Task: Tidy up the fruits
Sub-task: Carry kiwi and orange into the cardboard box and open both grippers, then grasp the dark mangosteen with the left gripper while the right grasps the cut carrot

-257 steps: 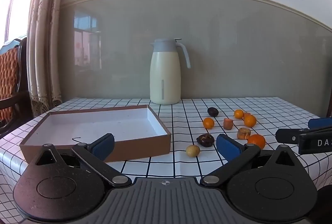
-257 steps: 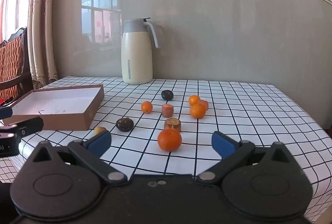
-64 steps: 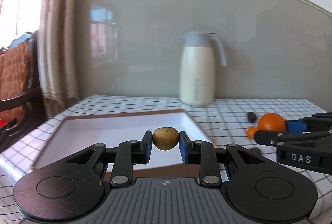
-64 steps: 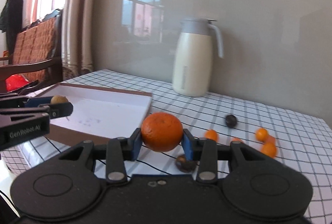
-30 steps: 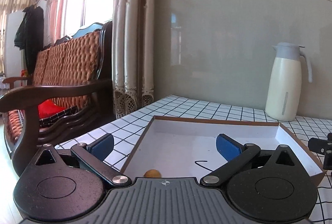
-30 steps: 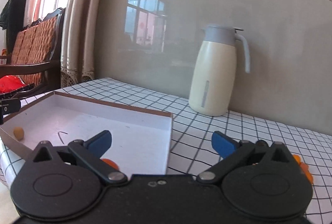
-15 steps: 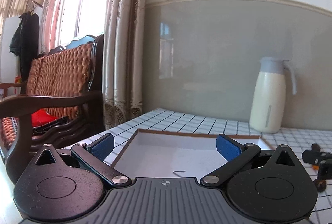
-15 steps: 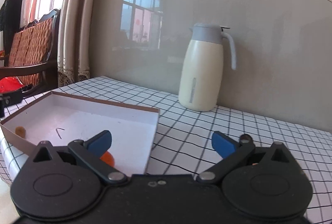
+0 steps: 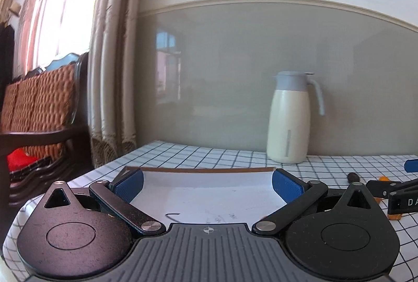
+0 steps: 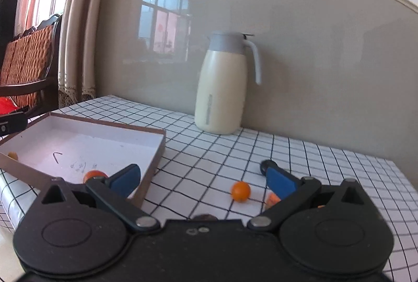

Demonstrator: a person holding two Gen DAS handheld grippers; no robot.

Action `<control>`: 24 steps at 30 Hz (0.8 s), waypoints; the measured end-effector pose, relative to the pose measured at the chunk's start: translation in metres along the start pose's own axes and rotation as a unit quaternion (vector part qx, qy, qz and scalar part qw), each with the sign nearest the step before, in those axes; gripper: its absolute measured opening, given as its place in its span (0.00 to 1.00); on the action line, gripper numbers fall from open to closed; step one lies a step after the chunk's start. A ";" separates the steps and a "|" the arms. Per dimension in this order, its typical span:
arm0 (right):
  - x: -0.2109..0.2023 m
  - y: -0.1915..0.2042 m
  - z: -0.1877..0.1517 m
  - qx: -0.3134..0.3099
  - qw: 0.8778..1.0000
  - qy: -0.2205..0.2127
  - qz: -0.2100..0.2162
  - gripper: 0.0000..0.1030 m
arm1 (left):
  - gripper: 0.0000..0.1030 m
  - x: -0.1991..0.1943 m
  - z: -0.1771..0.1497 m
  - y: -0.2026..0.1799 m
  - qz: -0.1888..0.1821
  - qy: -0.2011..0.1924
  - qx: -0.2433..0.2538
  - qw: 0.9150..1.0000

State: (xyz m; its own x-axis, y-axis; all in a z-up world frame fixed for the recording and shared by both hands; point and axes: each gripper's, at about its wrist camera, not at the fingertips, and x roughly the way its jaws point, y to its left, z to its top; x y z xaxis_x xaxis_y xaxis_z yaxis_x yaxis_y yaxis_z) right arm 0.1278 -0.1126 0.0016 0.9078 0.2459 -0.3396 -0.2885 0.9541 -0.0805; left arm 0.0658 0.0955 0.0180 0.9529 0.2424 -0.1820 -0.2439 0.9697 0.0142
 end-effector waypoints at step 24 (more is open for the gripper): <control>-0.040 -0.077 -0.040 0.036 0.997 0.023 -0.064 0.72 | 1.00 -0.004 -0.014 -0.111 -0.123 0.005 0.055 0.991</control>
State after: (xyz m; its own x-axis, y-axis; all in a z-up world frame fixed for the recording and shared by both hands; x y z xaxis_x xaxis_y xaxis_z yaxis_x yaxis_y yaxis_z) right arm 0.1018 -0.2030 -0.0161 0.9203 0.1144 -0.3740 -0.1469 0.9874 -0.0596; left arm 0.0861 -0.0137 0.0030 0.9792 -0.0008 -0.2027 0.0162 0.9971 0.0744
